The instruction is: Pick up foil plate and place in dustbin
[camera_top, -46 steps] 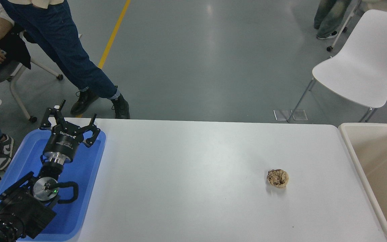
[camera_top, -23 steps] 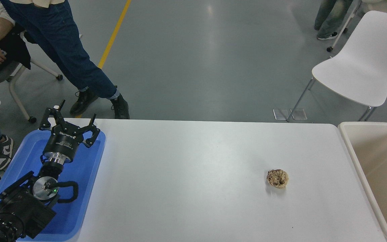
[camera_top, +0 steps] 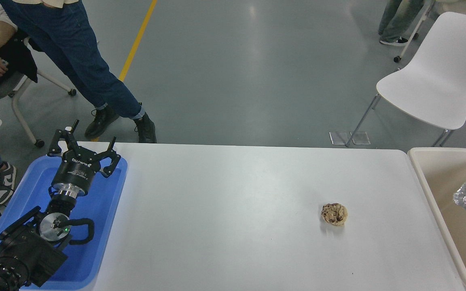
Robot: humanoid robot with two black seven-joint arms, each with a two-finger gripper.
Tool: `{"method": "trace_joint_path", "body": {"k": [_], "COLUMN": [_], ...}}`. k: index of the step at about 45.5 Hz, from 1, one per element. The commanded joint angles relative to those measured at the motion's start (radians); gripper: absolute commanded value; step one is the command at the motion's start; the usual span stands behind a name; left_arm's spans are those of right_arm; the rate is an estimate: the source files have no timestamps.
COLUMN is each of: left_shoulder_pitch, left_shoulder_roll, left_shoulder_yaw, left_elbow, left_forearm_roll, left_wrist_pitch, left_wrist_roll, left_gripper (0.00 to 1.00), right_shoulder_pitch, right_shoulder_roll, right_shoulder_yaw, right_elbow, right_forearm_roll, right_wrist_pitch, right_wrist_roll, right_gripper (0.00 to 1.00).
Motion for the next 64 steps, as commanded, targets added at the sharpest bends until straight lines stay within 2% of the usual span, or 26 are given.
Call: {"method": "trace_joint_path", "body": {"k": [1, 10, 16, 21, 22, 23, 35, 40, 42, 47, 49, 64], "left_shoulder_pitch": [0.000, 0.000, 0.000, 0.000, 0.000, 0.000, 0.000, -0.002, -0.002, -0.002, -0.002, -0.003], "left_shoulder_roll": [0.000, 0.000, 0.000, 0.000, 0.000, 0.000, 0.000, 0.000, 0.000, -0.002, -0.002, -0.002], "left_shoulder_yaw": [0.000, 0.000, 0.000, 0.000, 0.000, 0.000, 0.000, 0.000, 0.000, 0.000, 0.000, 0.000], "left_elbow": [0.000, 0.000, 0.000, 0.000, 0.000, 0.000, 0.000, 0.000, 0.000, 0.000, 0.000, 0.000], "left_forearm_roll": [0.000, 0.000, 0.000, 0.000, 0.000, 0.001, 0.000, 0.000, 0.000, 0.001, 0.000, 0.001], "left_wrist_pitch": [0.000, 0.000, 0.000, 0.000, 0.000, 0.000, 0.000, 0.000, 0.000, 0.000, 0.000, 0.000], "left_wrist_roll": [0.000, 0.000, 0.000, 0.000, 0.000, 0.000, 0.000, 0.000, 0.000, 0.001, 0.001, 0.003], "left_gripper": [1.00, 1.00, 1.00, 1.00, 1.00, 1.00, 1.00, 1.00, 1.00, 1.00, 1.00, 1.00], "right_shoulder_pitch": [-0.070, -0.080, -0.083, -0.093, -0.091, -0.091, -0.083, -0.070, -0.056, 0.019, 0.058, 0.424], "right_shoulder_roll": [0.069, 0.088, 0.089, 0.078, 0.077, 0.074, 0.049, -0.001, -0.029, -0.112, -0.150, -0.311], "right_shoulder_yaw": [0.112, 0.121, 0.119, 0.119, 0.119, 0.121, 0.119, 0.115, 0.110, 0.081, 0.054, -0.276], "right_elbow": [-0.120, -0.139, -0.137, -0.137, -0.137, -0.137, -0.102, -0.029, 0.028, 0.217, 0.298, 0.747], "right_forearm_roll": [0.006, 0.008, 0.008, 0.008, 0.008, 0.008, -0.006, -0.006, -0.006, -0.006, -0.011, -0.012], "right_wrist_pitch": [-0.046, -0.069, -0.073, -0.073, -0.073, -0.073, -0.069, -0.068, -0.066, -0.057, -0.056, -0.023], "right_wrist_roll": [-0.010, -0.040, -0.044, -0.042, -0.042, -0.042, -0.042, -0.042, -0.042, -0.040, -0.040, -0.037], "right_gripper": [0.00, 0.00, 0.00, 0.66, 0.74, 0.76, 0.77, 0.77, 0.78, 0.90, 0.98, 1.00]}}
